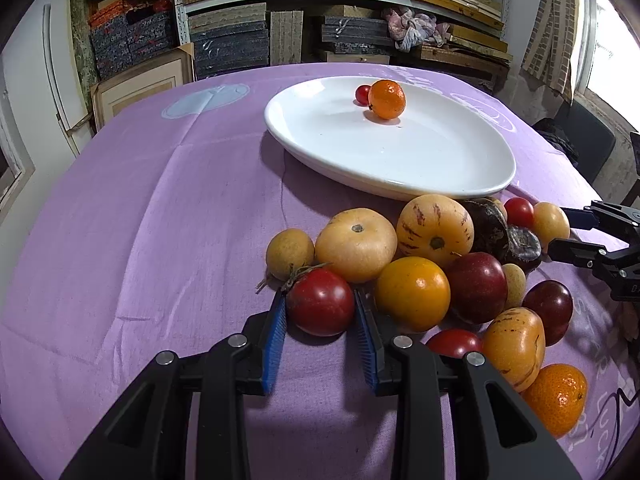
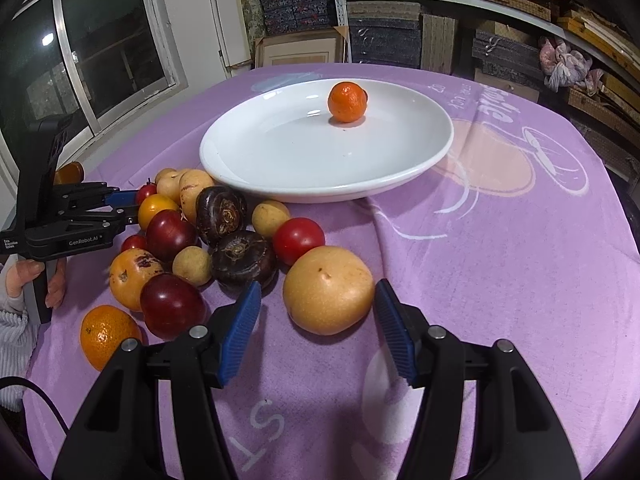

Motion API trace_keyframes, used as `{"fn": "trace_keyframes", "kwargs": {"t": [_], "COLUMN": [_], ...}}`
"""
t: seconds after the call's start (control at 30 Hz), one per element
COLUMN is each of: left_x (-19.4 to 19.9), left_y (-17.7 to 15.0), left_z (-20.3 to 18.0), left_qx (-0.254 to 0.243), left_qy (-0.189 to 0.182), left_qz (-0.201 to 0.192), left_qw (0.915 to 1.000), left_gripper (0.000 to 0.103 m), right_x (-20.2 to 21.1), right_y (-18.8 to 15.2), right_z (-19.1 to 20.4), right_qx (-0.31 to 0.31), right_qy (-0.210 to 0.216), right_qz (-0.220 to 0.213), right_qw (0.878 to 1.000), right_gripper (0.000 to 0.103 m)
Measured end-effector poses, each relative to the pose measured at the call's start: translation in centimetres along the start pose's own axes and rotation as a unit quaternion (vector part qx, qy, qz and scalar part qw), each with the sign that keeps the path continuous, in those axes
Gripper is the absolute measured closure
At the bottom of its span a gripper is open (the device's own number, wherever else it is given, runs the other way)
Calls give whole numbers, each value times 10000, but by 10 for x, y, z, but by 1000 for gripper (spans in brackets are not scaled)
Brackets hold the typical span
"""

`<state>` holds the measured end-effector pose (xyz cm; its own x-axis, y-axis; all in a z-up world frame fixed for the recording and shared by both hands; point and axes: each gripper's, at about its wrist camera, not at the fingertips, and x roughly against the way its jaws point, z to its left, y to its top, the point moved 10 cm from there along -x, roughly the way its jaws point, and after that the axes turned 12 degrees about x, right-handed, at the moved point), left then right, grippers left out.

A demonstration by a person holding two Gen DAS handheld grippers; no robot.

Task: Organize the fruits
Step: 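Grasp a red tomato with the left tool while the right tool grasps a tan pear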

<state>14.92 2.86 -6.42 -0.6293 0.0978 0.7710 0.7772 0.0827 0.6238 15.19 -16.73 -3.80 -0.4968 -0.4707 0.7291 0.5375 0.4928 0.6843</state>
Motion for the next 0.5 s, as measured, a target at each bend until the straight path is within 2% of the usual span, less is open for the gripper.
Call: {"fn": "trace_keyframes", "kwargs": {"t": [0.03,0.3,0.43,0.5], "left_x": [0,11,24,28], "left_y": [0,6,11,12], "left_z": [0,-3,-1,-7], "left_qx": [1,44,68,60], "left_qy": [-9,-92,-43,-139], "left_qz": [1,-268,-607,-607], "left_qw": [10000,9996,9981,9980], "left_gripper": [70,71,71,71], "right_x": [0,0,5,12], "right_y": [0,2,2,2], "right_z": [-1,3,0,-1], "right_qx": [-10,96,34,69], "right_qy": [-28,-29,-55,-146], "right_qz": [2,-36,-148,-252], "right_qw": [10000,9999,9999,9996], "right_gripper": [56,57,57,57]}}
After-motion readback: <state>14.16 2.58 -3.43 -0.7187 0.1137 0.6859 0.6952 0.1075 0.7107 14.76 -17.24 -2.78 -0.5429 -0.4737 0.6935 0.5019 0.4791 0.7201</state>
